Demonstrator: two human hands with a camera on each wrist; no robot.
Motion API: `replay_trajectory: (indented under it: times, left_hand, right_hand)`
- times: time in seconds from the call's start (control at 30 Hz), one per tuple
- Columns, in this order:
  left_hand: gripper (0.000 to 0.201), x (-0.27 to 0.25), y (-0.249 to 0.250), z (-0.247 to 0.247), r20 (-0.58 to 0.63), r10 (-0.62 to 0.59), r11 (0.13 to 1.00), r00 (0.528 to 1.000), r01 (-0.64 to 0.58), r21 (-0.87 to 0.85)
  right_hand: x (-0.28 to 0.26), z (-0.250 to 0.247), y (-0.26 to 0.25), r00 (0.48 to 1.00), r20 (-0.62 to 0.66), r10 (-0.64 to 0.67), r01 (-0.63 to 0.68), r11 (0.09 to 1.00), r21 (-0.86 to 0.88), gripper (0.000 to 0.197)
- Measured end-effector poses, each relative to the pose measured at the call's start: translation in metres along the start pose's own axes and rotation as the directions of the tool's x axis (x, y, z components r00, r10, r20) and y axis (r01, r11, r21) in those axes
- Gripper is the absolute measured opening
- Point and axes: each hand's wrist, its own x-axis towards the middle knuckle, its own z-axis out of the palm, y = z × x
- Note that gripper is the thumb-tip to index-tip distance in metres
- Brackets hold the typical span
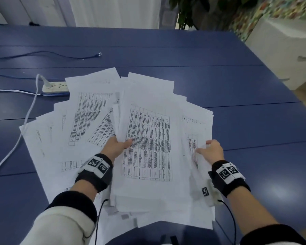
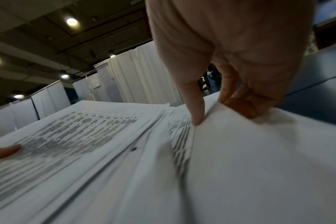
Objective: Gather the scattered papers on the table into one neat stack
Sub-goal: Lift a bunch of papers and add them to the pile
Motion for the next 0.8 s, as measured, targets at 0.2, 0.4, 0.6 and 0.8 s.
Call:
replay_trajectory:
  times: [0.2, 0.4, 0.6, 0.8]
  left_hand:
    - [0.034, -0.018, 0.000, -0.035, 0.135, 0.019, 0.999, 0.991, -0.025, 0.043]
    - [0.059, -0.014, -0.016, -0.025, 0.226, -0.042, 0.996, 0.973, 0.021, 0.091]
    - [0.085, -0.014, -0.024, 0.004, 0.087, 0.212, 0.976, 0.973, -0.207, -0.063]
    - [0.051, -0.007, -0.020, -0.003, -0.137, 0.055, 0.956, 0.989, -0.092, -0.280]
  right_hand:
    - [-0.003, 0.014, -0.015, 0.999, -0.040, -0.016, 0.025, 0.972, 0.233, 0.024]
    - [-0.003, 0.038, -0.039, 0.993, 0.087, 0.083, -0.110, 0.922, 0.370, 0.029]
    - [-0.022, 0.039, -0.036, 0.935, 0.354, 0.002, -0.174, 0.874, 0.453, 0.083]
    - [-0.017, 0.034, -0.018, 0.925, 0.371, -0.079, -0.080, 0.916, 0.393, 0.046]
